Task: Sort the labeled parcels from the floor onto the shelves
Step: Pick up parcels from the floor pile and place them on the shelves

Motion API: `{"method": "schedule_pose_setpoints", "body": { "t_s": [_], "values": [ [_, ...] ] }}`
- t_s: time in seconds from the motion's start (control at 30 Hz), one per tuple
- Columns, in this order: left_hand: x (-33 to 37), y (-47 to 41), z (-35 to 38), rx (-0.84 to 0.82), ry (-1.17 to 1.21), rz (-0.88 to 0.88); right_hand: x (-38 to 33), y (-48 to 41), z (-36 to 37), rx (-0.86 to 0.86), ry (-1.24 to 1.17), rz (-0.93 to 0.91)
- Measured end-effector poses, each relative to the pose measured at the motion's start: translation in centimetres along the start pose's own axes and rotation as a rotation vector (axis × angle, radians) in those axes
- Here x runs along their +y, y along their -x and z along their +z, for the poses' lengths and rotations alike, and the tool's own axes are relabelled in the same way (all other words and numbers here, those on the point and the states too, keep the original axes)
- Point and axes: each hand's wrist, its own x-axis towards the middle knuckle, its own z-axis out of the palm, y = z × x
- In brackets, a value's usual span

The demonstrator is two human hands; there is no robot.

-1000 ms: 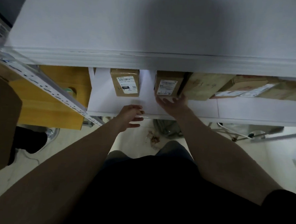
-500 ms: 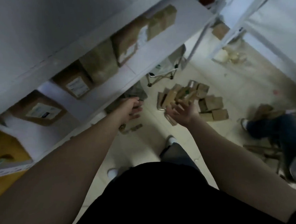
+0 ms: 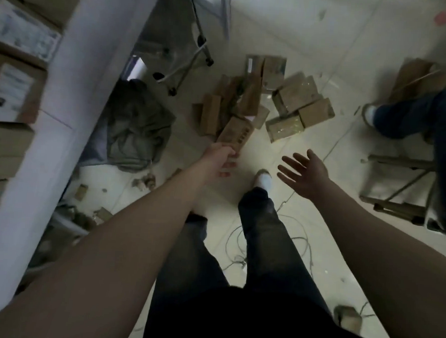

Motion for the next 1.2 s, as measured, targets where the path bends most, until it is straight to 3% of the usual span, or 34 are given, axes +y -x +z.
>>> {"method": "schedule_pose_setpoints", "body": {
  "t_s": [0.13,0.37,0.5,0.67,0.8,0.93,1.2],
  "values": [
    [1.3,-11.3,1.7,0.031,-0.081,-0.053,-1.3,-9.9,0.7,0.125,0.054,0.005],
    [-0.1,-31.5,0.2,0.181,-0.288,-0.087,1.6,-28.7,5.4,0.045,0.208,0.124],
    [-0.4,-40.4,-1.1,0.140,-0.471,-0.106,3.5,-36.8,8.9,-0.005,0.300,0.151],
    [-1.1,-49.6,-1.5,0.103,-0.574,-0.096,4.6,-45.3,12.0,0.016,0.175,0.230],
    [-2.1,-53.7,-1.7,0.062,-0.658,-0.096,5.0,-50.4,13.2,0.043,0.232,0.227],
    [-3.4,-55.7,-2.5,0.098,-0.456,-0.165,6.8,-52.6,13.9,-0.012,0.168,0.244],
    [-5.2,-49.3,-4.3,0.038,-0.157,-0.385,8.8,-47.3,10.5,0.153,0.041,0.165]
  ]
}}
